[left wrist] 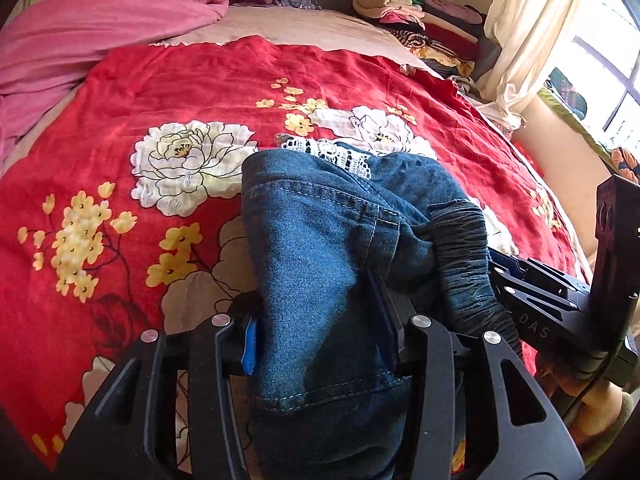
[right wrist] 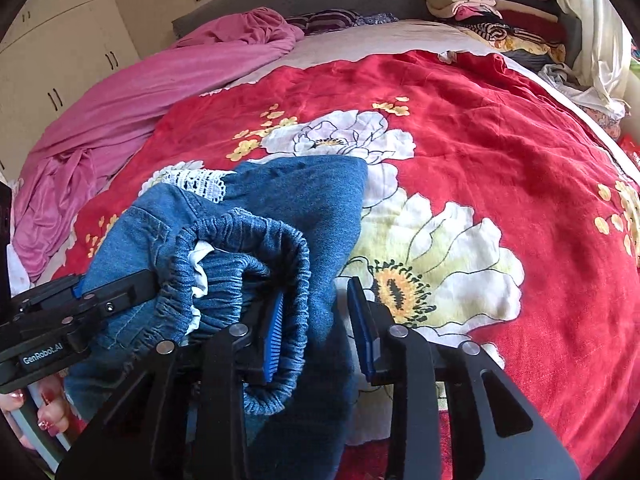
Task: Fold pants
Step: 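Open both grippers and lay the folded pants flat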
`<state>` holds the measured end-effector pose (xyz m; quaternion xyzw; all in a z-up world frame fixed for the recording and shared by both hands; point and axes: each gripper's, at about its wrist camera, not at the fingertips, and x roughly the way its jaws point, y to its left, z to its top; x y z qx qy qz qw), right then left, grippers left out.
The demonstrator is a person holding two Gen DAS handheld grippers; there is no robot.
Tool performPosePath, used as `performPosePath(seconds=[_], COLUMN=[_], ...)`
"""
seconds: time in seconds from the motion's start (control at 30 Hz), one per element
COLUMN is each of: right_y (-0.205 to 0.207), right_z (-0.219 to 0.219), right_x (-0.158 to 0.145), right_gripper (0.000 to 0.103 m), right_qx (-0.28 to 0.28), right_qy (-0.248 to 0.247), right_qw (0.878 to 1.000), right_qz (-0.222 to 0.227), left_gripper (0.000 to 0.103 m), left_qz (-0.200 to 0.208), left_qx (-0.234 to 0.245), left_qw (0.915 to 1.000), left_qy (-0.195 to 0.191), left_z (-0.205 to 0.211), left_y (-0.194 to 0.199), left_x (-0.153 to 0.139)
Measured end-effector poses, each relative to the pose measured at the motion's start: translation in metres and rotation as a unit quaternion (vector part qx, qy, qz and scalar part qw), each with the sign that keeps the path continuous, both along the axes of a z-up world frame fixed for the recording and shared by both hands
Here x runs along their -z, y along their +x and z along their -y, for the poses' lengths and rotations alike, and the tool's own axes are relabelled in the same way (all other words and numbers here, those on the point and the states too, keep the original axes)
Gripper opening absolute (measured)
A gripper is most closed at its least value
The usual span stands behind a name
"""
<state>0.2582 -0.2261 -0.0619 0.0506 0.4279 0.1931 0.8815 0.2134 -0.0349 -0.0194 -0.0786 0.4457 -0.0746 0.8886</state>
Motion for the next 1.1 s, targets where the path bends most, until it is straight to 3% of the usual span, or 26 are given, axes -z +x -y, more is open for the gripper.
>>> performPosePath(seconds=[0.13,0.53,1.1], right_y=[-0.002,-0.022,-0.060], right_z=[0.005,0.017,0.030], right_x=[0.002,-0.004,-0.035], right_gripper=[0.048,0.068,0.075], right_qx=[0.014,0.042,0.055], right_qy=[-0.012,-0.033,-0.022], right_qw=[1.000,0.999,0.997], right_qz=[0.000,0.011,0.039], left_gripper=[0.044,0.059,0.070], left_qz=[-0.001,0.002,0.030], left_qx=[-0.002,-0.008,-0.022], left_qw=[1.0000,1.0000,0.9993], left_qy=[0.000,-0.003,-0.004], left_z=[-0.001,-0.009,-0.016], left_y=[-0.002,-0.015,-0.046], left_x=[0.000,-0.003,-0.030])
